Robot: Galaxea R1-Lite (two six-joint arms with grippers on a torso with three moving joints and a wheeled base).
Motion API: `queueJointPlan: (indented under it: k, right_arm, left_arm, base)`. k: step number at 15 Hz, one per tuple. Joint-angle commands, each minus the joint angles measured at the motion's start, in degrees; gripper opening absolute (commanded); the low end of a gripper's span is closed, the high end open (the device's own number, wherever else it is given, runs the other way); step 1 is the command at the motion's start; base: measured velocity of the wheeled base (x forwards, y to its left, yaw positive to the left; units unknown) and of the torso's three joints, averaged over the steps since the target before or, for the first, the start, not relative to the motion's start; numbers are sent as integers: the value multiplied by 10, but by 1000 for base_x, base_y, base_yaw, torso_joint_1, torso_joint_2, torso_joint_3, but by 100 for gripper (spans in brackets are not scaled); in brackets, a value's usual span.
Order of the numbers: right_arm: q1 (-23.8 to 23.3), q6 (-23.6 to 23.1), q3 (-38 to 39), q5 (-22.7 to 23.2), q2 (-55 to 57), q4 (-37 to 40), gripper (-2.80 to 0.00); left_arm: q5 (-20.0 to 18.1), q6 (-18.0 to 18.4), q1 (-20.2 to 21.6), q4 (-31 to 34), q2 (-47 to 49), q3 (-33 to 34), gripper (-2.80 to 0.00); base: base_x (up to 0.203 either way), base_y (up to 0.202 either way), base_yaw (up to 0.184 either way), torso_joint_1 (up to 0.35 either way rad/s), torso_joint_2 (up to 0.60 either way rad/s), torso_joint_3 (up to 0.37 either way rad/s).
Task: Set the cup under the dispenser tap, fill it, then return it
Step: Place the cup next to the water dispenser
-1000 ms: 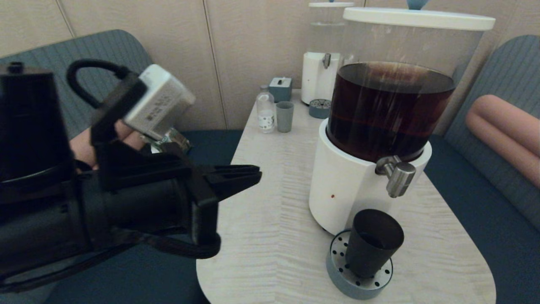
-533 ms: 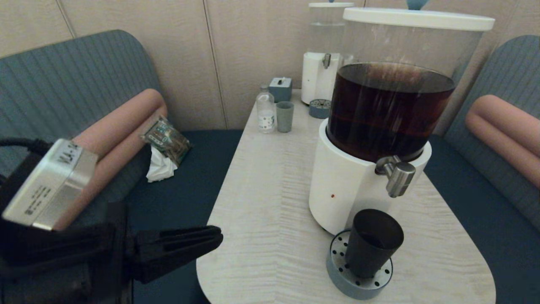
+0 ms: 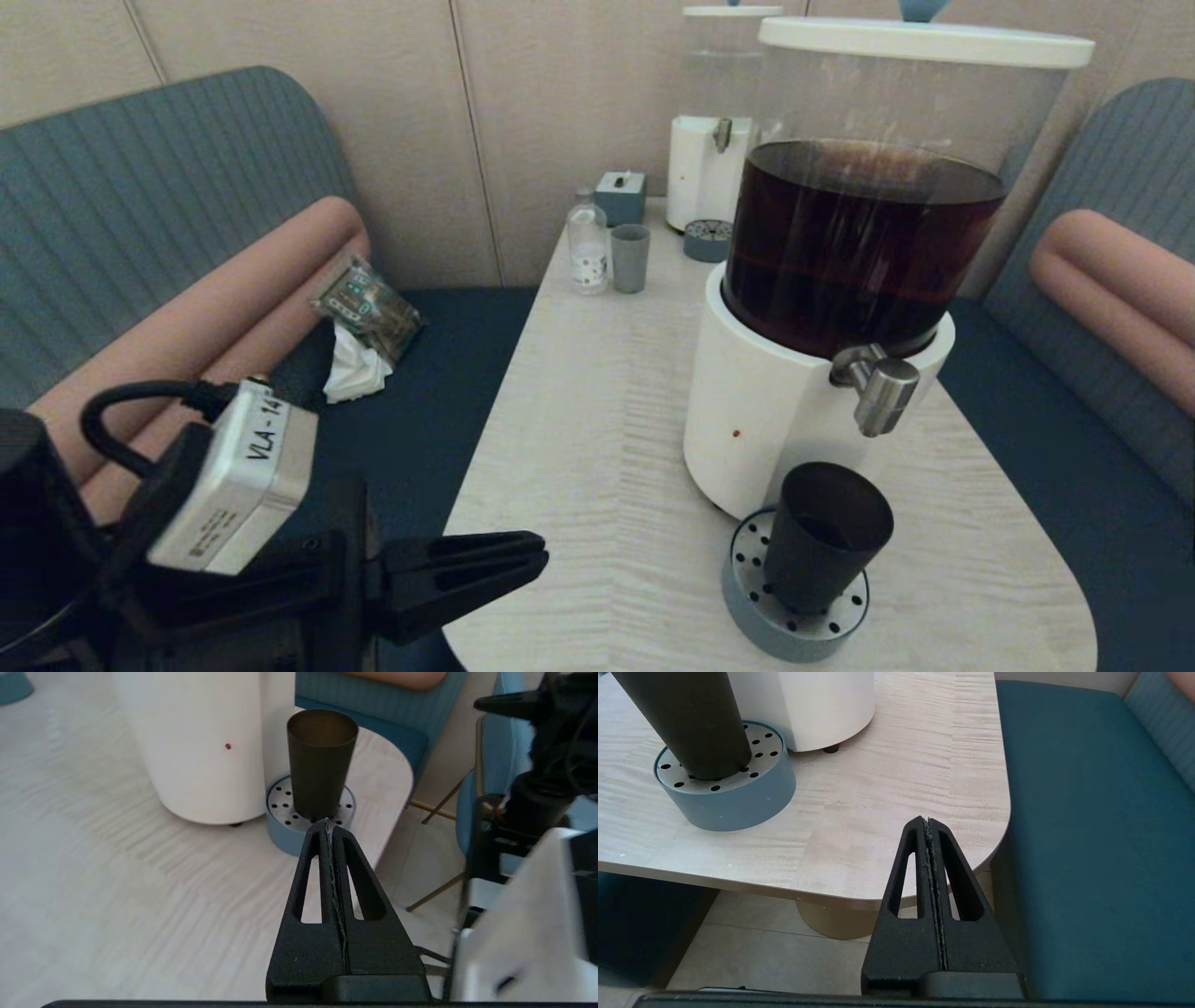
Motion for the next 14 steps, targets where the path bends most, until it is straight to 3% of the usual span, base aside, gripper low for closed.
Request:
queueJointPlan:
  k: [1,4,8,9,14]
  right_arm:
    - [0,0,0,0,1,0,-280]
    - [0,0,0,0,1,0,-280]
    - [0,0,0,0,1,0,-280]
    - [0,0,0,0,1,0,-280]
    - [0,0,0,0,1,0,-280]
  left_arm:
    - [-1,10,-3,-43,75,0,-280]
    - [1,12,-7,-131,143,2,-280]
    - [-4,10,-8,-148,182,0,-280]
    - [-4,10,-9,-149,190,-2,0]
    - [-7,11,-33,-160,244,-29,0]
  base:
    - [0,0,0,0,0,0]
    - [0,0,0,0,0,0]
    - [0,0,0,0,0,0]
    - [0,0,0,0,0,0]
    - [0,0,0,0,0,0]
